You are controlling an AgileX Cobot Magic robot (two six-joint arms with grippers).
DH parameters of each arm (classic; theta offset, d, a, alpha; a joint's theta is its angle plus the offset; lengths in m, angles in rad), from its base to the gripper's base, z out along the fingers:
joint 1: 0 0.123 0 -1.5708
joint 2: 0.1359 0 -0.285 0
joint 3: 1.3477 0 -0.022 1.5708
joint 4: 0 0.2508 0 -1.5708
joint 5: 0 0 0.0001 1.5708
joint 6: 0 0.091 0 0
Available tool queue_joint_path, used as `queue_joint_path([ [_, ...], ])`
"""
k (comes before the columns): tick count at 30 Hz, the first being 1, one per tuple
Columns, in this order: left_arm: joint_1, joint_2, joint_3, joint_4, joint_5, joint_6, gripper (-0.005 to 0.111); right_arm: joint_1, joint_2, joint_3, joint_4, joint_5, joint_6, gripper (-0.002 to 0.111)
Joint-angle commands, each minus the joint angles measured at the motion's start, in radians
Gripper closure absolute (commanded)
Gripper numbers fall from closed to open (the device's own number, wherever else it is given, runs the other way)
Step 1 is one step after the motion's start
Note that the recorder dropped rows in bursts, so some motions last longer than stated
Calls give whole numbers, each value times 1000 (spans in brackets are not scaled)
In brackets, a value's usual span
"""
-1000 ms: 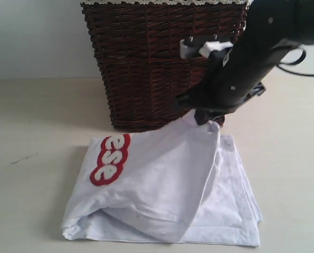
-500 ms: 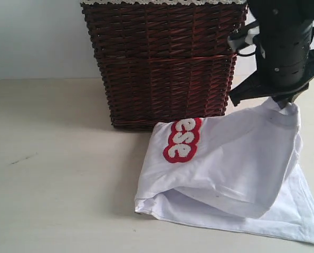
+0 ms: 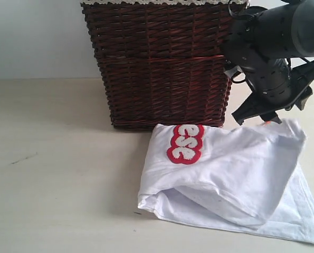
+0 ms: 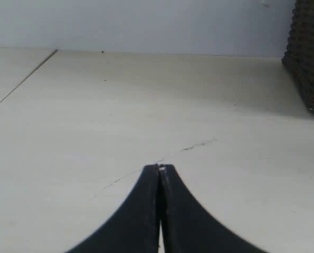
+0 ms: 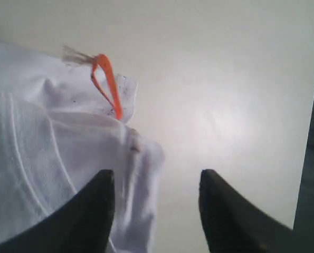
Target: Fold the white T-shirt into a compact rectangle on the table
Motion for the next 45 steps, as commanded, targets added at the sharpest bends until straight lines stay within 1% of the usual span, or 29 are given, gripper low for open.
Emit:
queue_joint_path([
  [1, -1, -6, -2, -5, -7, 1, 107, -4, -13, -17, -2, 4, 9, 56],
  [3, -1, -6, -2, -5, -7, 1, 107, -4, -13, -39, 38, 4, 9, 61],
  [5, -1, -6, -2, -5, -7, 1, 107, -4, -20, -59, 108, 4, -32, 70],
  [6, -1, -6, -2, -5, -7, 1, 107, -4, -24, -66, 154, 4, -72, 77],
  [8, -1, -6, -2, -5, -7, 3, 107, -4, -37, -64, 303, 4, -155, 94],
  [9, -1, -6, -2, -5, -7, 3, 107, -4, -39, -58, 393, -68, -233, 102],
  [10, -1, -6, -2, -5, -7, 3, 107, -4, -39, -50, 487, -115, -290, 108],
  [14, -1, -6, -2, -5, -7, 3, 107, -4, -7, 15, 839, -339, -562, 108],
  [16, -1, -6, -2, -5, -7, 3, 107, -4, 20, 48, 926, -399, -631, 108],
  [20, -1, -6, -2, -5, -7, 3, 107, -4, 113, 93, 953, -441, -653, 108],
  [26, -1, -6, -2, -5, -7, 3, 107, -4, 224, 99, 962, -426, -667, 108],
  [29, -1, -6, -2, -5, -7, 3, 107, -4, 213, 99, 1000, -426, -717, 108],
  [34, -1, -6, -2, -5, -7, 3, 107, 2, 110, 99, 1165, -424, -864, 108],
  [36, -1, -6, -2, -5, -7, 3, 107, 24, 45, 99, 1151, -426, -866, 108],
  [38, -1, -6, -2, -5, -7, 3, 107, 59, -13, 107, 1116, -408, -827, 108],
  [40, -1, -6, -2, -5, -7, 3, 107, 103, -75, 150, 1074, -431, -787, 108],
  [42, -1, -6, -2, -5, -7, 3, 107, 151, -117, 213, 996, -519, -702, 108],
  [45, -1, -6, -2, -5, -7, 3, 107, 194, -118, 292, 920, -614, -596, 108],
])
